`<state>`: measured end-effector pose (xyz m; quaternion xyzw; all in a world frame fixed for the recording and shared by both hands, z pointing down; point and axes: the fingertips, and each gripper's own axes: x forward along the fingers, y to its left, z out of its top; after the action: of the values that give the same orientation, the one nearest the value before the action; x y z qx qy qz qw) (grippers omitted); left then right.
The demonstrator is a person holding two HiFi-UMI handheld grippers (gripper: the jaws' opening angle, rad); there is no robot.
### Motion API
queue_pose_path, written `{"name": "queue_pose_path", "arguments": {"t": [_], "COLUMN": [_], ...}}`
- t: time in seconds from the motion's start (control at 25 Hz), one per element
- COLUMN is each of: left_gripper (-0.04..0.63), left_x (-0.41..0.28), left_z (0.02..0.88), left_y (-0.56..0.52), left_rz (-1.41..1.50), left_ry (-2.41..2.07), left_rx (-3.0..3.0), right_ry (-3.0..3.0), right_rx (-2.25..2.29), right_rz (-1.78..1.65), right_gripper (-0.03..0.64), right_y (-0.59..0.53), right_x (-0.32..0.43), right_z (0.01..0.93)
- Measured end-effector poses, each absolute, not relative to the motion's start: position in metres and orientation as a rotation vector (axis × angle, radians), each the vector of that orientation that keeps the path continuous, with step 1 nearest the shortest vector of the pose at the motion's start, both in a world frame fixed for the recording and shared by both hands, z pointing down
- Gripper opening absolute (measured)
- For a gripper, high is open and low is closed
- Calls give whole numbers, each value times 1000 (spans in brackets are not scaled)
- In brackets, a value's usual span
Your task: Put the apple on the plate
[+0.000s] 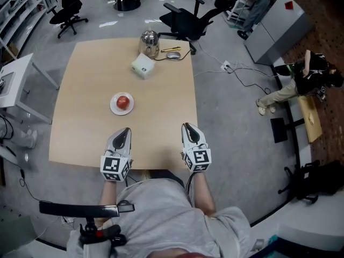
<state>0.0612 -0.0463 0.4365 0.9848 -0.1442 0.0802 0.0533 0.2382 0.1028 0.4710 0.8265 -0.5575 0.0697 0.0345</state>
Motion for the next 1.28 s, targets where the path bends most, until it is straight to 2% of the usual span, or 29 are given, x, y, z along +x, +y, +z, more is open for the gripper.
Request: {"name": "queue_pose_path", "arguments": {"t": [0.24, 1.28], "left_gripper": [20, 20], "left_x": [70, 67], "left_z": [432, 437], "left_y": [-41, -39], "left_rz": [230, 233], "left_ry": [-400, -377], "left_rx": [3004, 3019], "right_ry": [-1685, -1681], "right_rx": [2562, 2578], "right_rz": [222, 220], "right_gripper": [6, 6], "right_y": [116, 123], "right_x": [237, 231], "right_z": [470, 475]}}
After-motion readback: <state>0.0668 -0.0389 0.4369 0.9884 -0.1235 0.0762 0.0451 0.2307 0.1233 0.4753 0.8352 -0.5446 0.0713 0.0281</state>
